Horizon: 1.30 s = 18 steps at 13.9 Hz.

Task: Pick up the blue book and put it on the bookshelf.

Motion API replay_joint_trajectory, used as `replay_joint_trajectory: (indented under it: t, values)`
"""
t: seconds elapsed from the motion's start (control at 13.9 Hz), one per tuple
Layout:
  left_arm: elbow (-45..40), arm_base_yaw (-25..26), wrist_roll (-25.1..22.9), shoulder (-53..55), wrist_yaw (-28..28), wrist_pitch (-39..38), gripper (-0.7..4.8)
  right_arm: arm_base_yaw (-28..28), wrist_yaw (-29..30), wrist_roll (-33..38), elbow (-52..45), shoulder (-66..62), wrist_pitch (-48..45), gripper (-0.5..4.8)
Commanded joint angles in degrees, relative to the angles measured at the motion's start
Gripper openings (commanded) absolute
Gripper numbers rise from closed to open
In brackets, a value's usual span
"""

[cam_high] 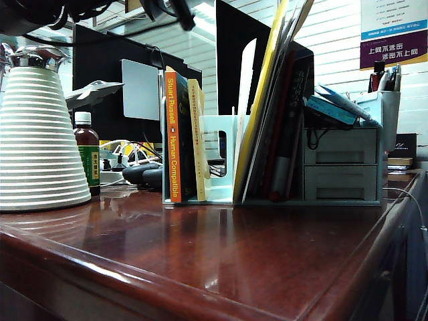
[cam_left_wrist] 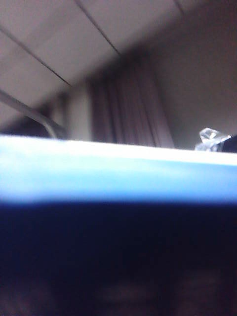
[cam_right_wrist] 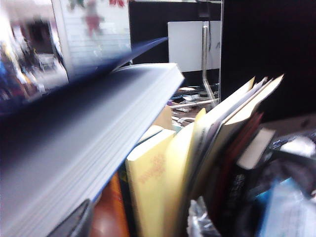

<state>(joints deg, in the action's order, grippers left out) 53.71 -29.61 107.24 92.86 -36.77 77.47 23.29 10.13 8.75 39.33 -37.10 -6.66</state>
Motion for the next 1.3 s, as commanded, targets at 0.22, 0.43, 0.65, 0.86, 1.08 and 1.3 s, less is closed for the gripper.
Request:
replay_joint_trajectory:
  t: [0.22, 0.43, 0.65, 0.86, 1.08, 1.3]
  values:
    - [0.6, -0.1, -20.8, -0.7, -2.6, 2.9, -0.05, 0.0, 0.7, 16.0, 0.2, 1.7, -7.8, 4.29]
    - [0.7, -0.1, -23.3, -0.7, 0.5, 3.0, -0.05, 0.0, 1.8, 20.3, 0.2, 3.9, -7.1, 4.29]
    - [0.7, -0.1, -24.8, -0.7, 0.8, 4.1, -0.05, 0.0, 5.3, 25.6, 0.1, 4.0, -1.4, 4.33]
    - [1.0, -0.1, -25.0, -0.9, 1.2, 5.7, -0.05, 0.1, 5.3, 28.5, 0.1, 3.7, 1.6, 4.79]
    - [3.5, -0.1, -24.9, -0.9, 1.6, 5.7, -0.05, 0.1, 5.5, 28.9, 0.1, 3.4, 4.0, 4.79]
    - [8.8, -0.1, -24.9, -0.9, 1.6, 5.6, -0.05, 0.1, 5.4, 28.9, 0.0, 3.2, 5.0, 4.79]
